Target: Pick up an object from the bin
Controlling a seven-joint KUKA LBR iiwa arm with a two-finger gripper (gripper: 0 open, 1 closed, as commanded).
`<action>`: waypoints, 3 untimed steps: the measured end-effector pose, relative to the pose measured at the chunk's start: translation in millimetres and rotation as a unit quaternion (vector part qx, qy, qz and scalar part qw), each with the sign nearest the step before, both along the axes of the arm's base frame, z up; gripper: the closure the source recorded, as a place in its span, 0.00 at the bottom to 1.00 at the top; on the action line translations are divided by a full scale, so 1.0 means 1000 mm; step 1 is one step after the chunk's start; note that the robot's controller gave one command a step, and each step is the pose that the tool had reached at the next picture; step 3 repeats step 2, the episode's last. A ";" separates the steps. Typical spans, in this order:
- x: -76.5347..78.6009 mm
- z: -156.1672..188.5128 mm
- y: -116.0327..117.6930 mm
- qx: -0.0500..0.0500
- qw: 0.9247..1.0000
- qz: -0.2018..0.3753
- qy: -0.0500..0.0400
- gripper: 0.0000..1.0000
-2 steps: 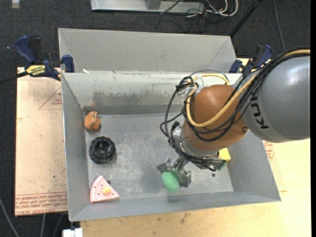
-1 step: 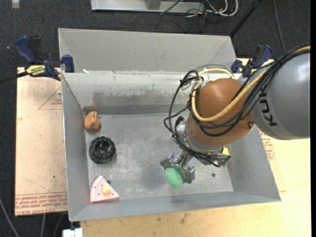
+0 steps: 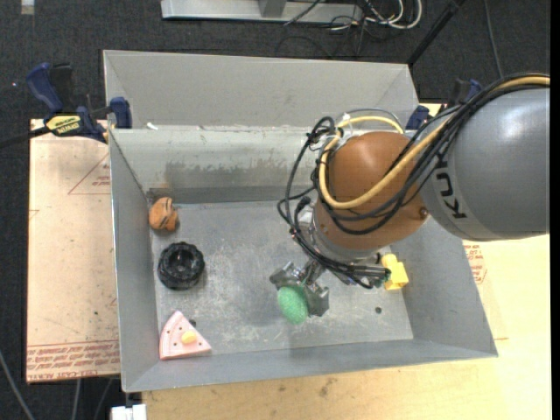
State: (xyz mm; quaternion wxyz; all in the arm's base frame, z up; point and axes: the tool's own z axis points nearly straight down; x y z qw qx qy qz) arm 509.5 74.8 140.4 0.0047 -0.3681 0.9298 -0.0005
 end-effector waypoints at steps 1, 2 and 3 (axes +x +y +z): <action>-0.007 0.026 0.004 -0.001 1.000 -0.006 0.009 1.00; 0.016 0.013 0.028 0.001 1.000 -0.005 -0.003 1.00; 0.016 0.013 0.028 0.001 1.000 -0.005 -0.003 1.00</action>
Offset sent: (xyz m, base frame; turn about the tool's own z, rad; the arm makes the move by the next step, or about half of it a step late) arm 0.0360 0.0612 -0.0704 0.0083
